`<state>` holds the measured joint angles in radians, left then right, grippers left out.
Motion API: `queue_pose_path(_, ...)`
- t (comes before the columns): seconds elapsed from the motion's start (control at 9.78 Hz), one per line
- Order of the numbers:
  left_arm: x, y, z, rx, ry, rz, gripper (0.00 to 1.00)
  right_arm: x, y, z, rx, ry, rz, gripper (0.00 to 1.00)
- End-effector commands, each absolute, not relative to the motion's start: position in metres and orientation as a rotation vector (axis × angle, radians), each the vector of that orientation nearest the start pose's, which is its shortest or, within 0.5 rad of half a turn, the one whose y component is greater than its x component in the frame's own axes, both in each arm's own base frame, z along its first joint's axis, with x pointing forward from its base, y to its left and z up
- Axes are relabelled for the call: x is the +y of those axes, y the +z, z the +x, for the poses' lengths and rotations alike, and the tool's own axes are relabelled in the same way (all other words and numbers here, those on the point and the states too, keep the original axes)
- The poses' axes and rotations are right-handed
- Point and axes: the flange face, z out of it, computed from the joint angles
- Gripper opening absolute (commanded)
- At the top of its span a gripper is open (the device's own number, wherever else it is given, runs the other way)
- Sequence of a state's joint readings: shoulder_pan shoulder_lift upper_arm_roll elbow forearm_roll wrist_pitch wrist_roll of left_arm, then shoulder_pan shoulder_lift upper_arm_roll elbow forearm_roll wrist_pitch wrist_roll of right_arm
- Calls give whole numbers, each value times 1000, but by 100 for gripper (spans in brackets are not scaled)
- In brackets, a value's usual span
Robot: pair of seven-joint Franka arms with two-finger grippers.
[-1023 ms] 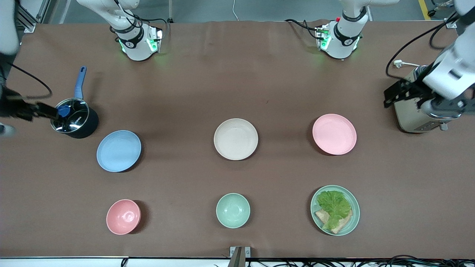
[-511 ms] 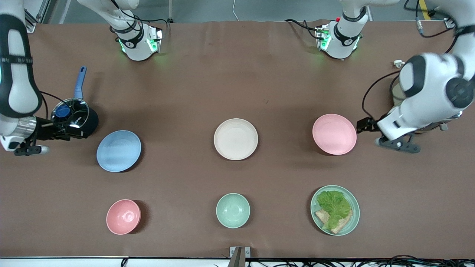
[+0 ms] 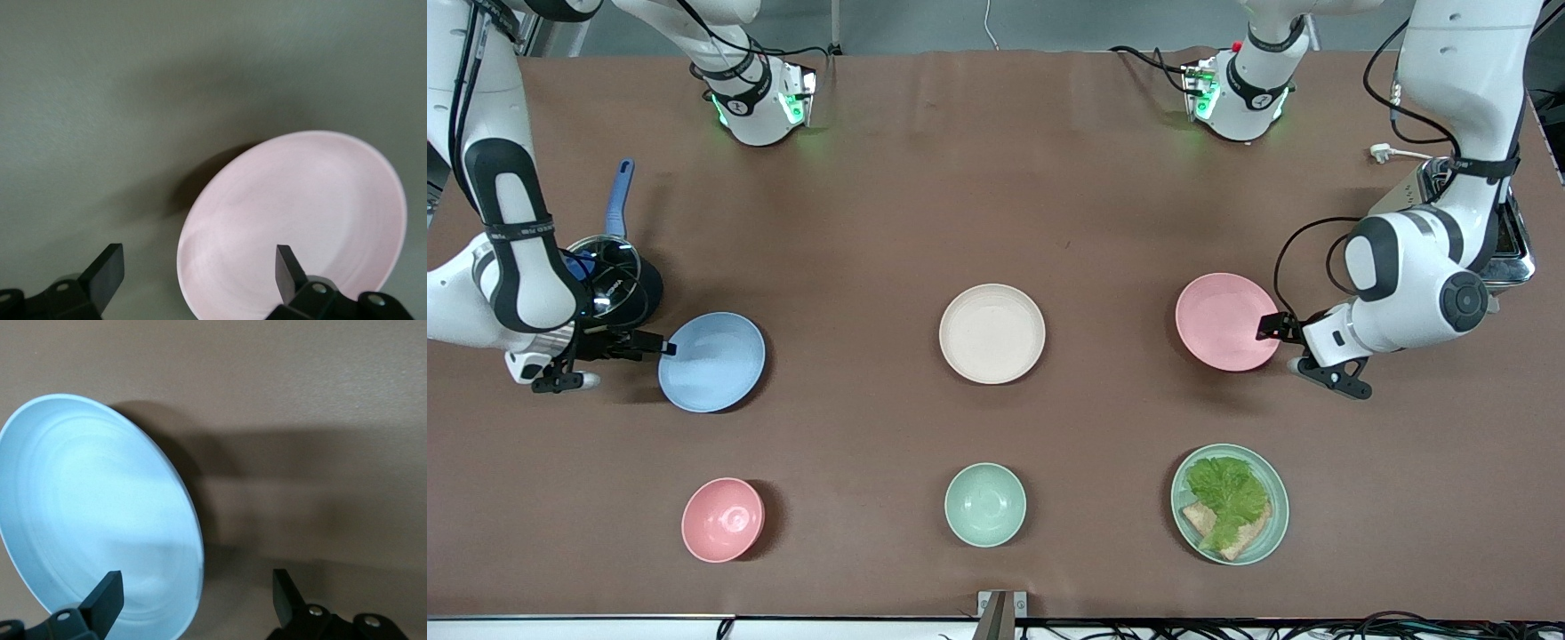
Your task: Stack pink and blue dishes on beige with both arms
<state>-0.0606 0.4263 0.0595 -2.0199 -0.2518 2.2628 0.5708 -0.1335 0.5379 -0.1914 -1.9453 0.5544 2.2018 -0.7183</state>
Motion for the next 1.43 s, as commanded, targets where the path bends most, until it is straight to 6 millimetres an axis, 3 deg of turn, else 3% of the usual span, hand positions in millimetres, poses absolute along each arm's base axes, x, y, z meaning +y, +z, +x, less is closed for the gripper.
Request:
queue_pose_path(0.0,-4,180,573,662,311,-3279,92,-167,179,565,-58,54,-2698,83)
queue_pose_path(0.1,-5,168,569,612,336,-3318,86,-166,175,560,-59,61,-2691,72)
queue_pose_path(0.2,-6,163,565,589,351,-3333,66,-166,172,559,-55,63,-2690,61)
queue_pose_path(0.31,-5,164,564,592,353,-3334,27,-165,170,558,-52,68,-2687,50)
queue_pose_path(0.41,-4,164,564,627,358,-3332,3,-164,167,557,-51,78,-2684,34)
queue_pose_path(0.51,-4,163,564,645,358,-3330,0,-164,168,558,-37,81,-2682,6)
queue_pose_path(0.72,5,172,568,632,325,-3335,0,-165,173,561,12,88,-2679,1)
queue_pose_path(0.82,12,193,573,625,308,-3348,0,-163,184,567,47,101,-2659,1)
queue_pose_path(1.02,5,240,583,664,364,-3381,0,-163,224,587,67,163,-2601,1)
queue_pose_path(1.12,-5,270,583,697,322,-3386,0,-166,251,596,76,215,-2602,1)
queue_pose_path(1.23,-38,289,578,783,307,-3384,0,-163,279,605,108,275,-2606,1)
queue_pose_path(1.33,-78,296,573,727,343,-3398,0,-157,310,616,161,333,-2594,1)
